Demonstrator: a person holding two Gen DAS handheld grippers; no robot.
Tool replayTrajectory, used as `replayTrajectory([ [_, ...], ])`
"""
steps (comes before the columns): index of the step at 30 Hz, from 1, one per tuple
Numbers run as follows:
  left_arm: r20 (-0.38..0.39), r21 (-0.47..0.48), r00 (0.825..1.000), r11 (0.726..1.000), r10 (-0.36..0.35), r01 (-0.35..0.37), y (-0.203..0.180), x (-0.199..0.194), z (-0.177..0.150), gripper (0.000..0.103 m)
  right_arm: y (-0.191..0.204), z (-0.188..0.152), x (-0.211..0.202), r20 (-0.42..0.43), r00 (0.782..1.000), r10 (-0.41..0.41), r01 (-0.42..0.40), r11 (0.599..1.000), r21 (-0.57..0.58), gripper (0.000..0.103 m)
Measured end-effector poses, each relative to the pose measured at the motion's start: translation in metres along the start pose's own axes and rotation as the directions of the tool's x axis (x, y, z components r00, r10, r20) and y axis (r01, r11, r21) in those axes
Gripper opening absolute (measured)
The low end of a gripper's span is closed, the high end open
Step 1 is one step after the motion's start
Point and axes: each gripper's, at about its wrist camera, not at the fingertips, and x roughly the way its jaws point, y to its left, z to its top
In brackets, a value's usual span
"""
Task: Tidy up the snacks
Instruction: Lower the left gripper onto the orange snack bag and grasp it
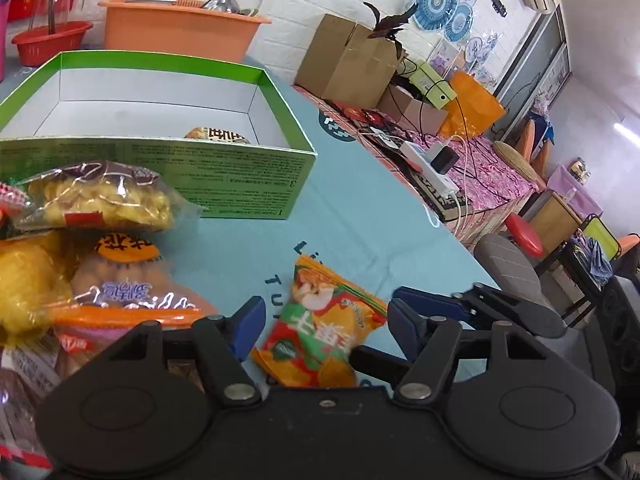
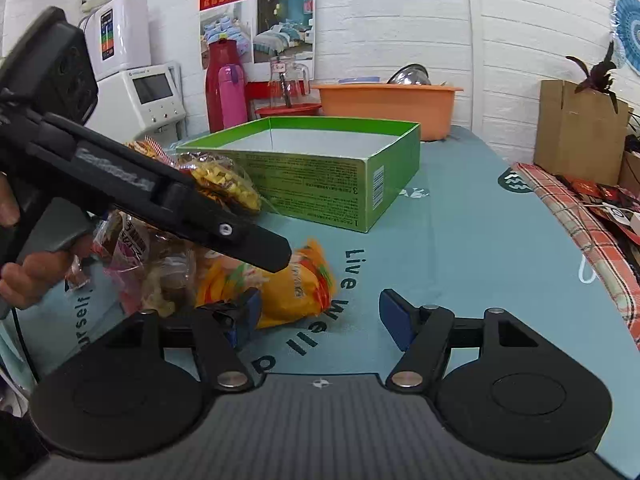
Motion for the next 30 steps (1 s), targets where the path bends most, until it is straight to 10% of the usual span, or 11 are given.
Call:
replayTrajectory([
  [14,-0.039,0.019,0.993,0.994,-0.109,0.11,-0.01,0.041,0.008,0.07,-0.002,-0.003,-0.003,-0.042,0.996,0.077,-0.074,0.996,0.059,0.081],
  [17,-0.04,0.008,0.993,0.994,-0.107,0.107,-0.009,0.035,0.009,0.076,-0.003,-0.005,-0.006,-0.045,0.998,0.046,-0.043,0.996,0.08,0.087],
  [19,-0.008,0.011,0.994,0.994,-0.105,0.105,-0.007,0.018,0.007,0.103,-0.005,-0.007,-0.009,-0.039,0.999,0.035,-0.031,0.995,0.095,0.1],
  [30,-0.061,0.076,0.996,0.994,-0.069,0.073,-0.014,0.02,-0.006,0.103,0.004,-0.006,0.002,-0.028,0.998,0.06,-0.058,0.996,0.068,0.103],
])
